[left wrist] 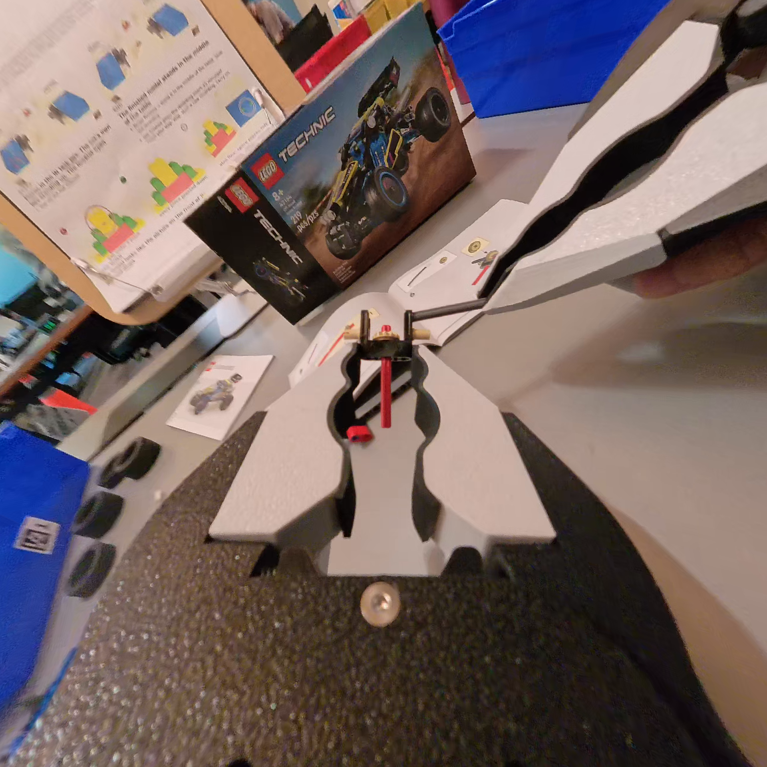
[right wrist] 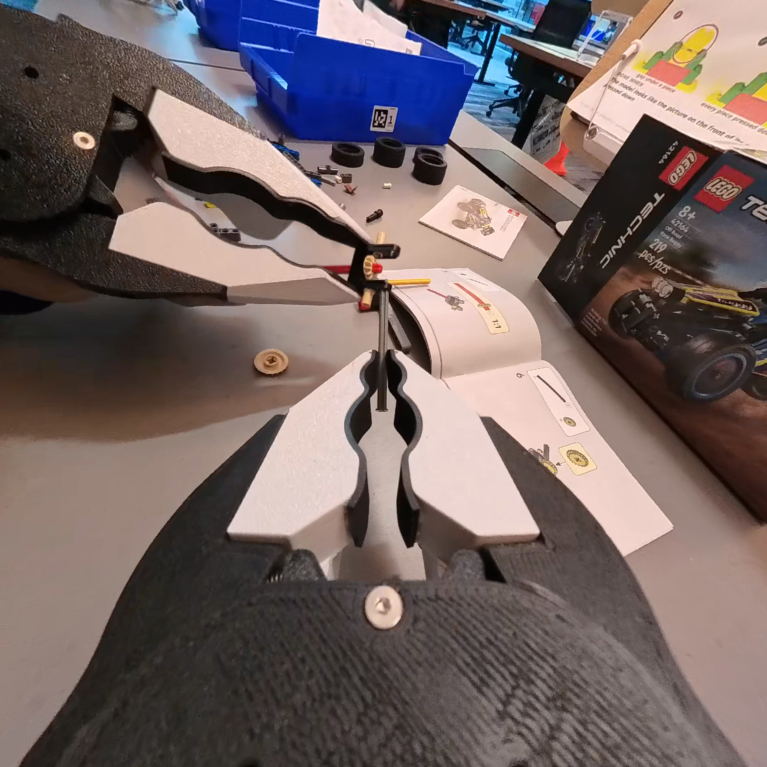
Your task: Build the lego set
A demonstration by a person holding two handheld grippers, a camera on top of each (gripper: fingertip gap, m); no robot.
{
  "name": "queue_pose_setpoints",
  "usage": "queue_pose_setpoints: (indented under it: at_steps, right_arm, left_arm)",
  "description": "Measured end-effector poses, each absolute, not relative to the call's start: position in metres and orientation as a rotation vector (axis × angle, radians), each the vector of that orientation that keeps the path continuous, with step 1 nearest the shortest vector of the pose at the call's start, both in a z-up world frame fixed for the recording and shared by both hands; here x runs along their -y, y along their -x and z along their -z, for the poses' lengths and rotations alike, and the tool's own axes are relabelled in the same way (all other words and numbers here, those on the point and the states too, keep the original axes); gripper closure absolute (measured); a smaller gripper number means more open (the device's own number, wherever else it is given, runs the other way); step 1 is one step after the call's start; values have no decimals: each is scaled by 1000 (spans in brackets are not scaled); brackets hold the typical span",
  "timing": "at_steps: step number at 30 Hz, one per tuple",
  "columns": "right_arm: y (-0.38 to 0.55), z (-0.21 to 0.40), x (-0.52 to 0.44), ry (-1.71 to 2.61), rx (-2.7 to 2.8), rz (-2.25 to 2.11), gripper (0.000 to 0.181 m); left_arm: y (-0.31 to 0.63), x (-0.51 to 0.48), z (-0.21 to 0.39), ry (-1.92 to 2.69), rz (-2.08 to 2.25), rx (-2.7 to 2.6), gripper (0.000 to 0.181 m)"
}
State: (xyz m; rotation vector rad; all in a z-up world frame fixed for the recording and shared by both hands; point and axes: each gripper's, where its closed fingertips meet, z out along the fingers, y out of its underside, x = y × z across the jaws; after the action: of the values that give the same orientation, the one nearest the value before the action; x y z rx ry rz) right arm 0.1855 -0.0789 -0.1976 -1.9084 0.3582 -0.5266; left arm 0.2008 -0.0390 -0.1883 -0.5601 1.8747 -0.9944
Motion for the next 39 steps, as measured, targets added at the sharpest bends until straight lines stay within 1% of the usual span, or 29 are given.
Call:
queue_pose_setpoints:
  at_steps: [3,6,11,16,25,39]
  right_arm:
    - [-186,199,78,1920,-361,543,179]
    - [-187,202,76,1940,-374,569,179]
    - [-187,208,72,1989,-359,634,179]
    - [-190,216,71,2054,-370,698,179]
    - [-189,221,75,2067,-400,648,179]
    - [-180,236,84,2158,-449,614,178]
  left_arm:
    - [-201,39,193,690,1077,-1935,159]
    - [-203,38,198,721,1071,-1981,159]
    - [-204,35,211,917,1132,-2086,159]
    - [-205,38,213,695,921,-2035,159]
    - [-198,49,222,768,1004,-2096,159]
    - [-192,56,240,882,940,-2190,159]
